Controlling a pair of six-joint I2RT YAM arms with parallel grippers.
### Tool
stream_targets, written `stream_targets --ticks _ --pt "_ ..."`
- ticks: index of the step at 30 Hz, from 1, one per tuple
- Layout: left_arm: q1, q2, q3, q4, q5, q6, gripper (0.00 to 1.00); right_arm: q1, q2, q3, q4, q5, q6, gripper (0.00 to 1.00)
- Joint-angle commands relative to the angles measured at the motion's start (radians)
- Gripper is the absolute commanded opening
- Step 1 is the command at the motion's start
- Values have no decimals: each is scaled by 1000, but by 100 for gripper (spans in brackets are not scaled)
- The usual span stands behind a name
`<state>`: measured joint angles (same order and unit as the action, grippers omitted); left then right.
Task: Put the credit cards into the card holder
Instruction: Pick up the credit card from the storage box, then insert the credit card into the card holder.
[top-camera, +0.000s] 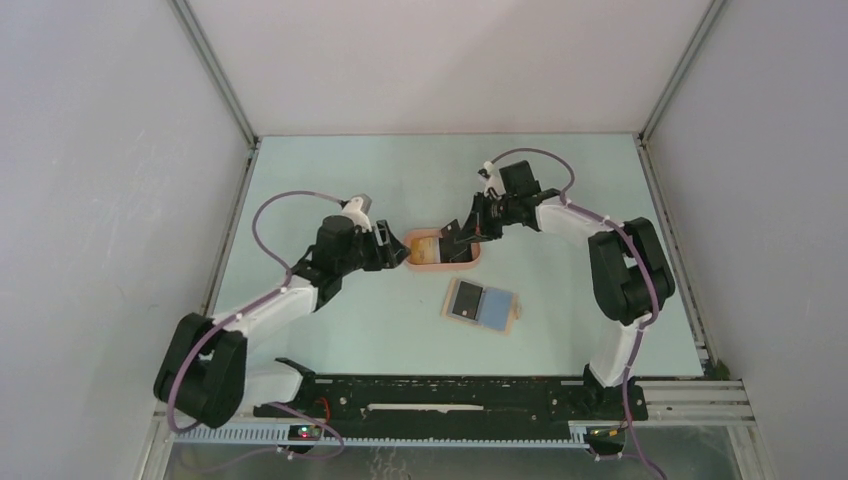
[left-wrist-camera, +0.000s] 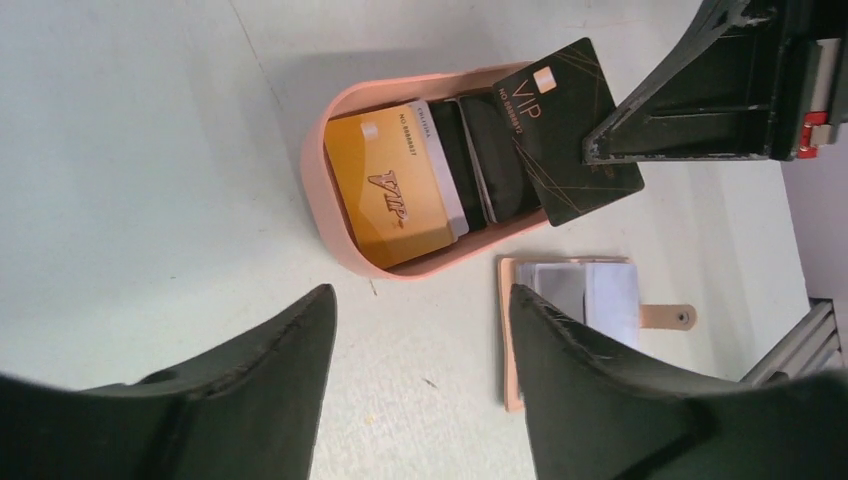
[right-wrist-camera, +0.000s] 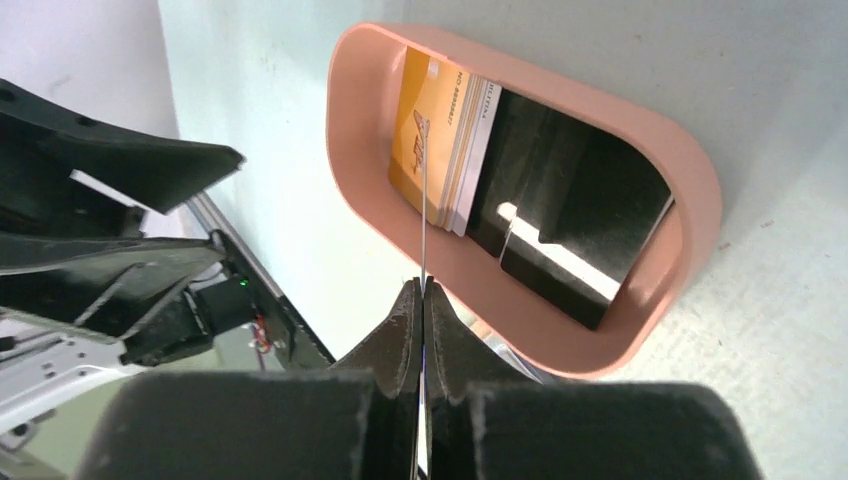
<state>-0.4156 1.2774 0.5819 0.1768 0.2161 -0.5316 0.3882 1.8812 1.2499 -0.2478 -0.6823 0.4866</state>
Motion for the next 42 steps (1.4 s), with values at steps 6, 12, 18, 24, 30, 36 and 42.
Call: stream_targets --ticks 6,12,18,24,30,36,42 --pt "5 -243 170 -183 47 -17 100 6 -231 14 -211 31 -387 0" --pt "4 -318 218 -201 91 -86 100 -17 -431 -57 -293 -201 -748 0" --pt "-6 -300 238 -149 168 -131 100 -124 -533 -108 -383 -380 -936 0" --pt "-138 -332 285 -153 111 -156 100 -240 -637 -184 -327 -535 -910 0" --pt "-261 -334 366 -158 -10 -287 100 -277 -617 -199 -294 -576 -851 0" --pt "-378 -264 559 -183 -135 -347 100 -298 -619 -197 -294 -571 -841 0" --pt "-518 -191 797 -356 -283 -332 100 -329 -624 -166 -348 -599 -864 0"
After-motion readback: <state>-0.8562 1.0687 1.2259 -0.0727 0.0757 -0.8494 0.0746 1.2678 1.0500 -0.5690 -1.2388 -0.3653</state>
